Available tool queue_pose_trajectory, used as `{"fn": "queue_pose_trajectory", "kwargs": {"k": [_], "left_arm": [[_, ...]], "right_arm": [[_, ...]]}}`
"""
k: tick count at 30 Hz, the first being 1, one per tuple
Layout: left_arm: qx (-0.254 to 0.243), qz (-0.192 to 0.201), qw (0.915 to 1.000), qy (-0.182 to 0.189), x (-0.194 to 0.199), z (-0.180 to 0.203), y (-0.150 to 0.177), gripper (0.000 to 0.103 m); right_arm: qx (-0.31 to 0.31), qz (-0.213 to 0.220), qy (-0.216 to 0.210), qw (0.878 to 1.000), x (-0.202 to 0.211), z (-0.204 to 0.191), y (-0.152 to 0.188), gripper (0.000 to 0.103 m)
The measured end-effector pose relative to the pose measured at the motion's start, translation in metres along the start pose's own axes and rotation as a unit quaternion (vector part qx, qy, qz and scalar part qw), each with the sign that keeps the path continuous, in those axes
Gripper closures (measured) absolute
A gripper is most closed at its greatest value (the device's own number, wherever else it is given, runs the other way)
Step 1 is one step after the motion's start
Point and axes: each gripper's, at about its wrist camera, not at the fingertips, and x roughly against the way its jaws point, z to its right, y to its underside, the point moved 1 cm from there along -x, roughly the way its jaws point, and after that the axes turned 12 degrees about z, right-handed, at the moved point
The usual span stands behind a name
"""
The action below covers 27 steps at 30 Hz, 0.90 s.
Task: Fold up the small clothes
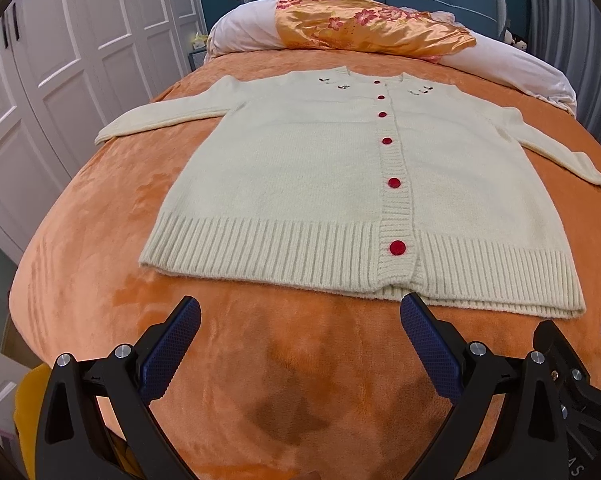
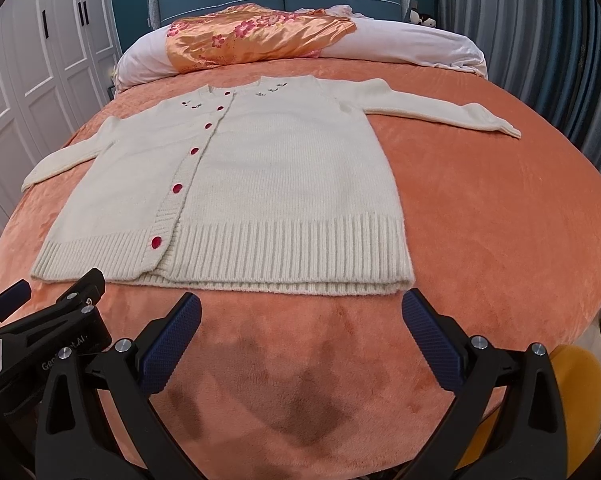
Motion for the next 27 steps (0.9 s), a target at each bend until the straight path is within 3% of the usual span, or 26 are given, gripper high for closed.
{"fn": "queue_pose_trajectory", "kwargs": {"k": [14, 18, 22, 27], "left_arm": [[-0.026, -0.006, 0.9995, -0.016, -0.008, 0.015, -0.008, 0.005], [-0.025, -0.019, 0.9992, -0.026, -0.019, 0.018, -0.017, 0.005], [-0.010, -0.057, 0.9983, -0.007, -0.039, 0.024, -0.024, 0.005], [0.010, -0.095, 0.9952, 0.017, -0.063, 0.030, -0.027, 0.005]], "right_arm": [[0.008, 0.012, -0.013, 1.000, -0.012, 0.011, -0.011, 0.005], [-0.010, 0.020, -0.003, 1.000, -0.031, 0.047, -0.031, 0.005], [-0.036, 0.024, 0.023, 0.999, -0.064, 0.104, -0.057, 0.005], [-0.125, 0.030, 0.050, 0.990, -0.122, 0.212, -0.095, 0.005]]}}
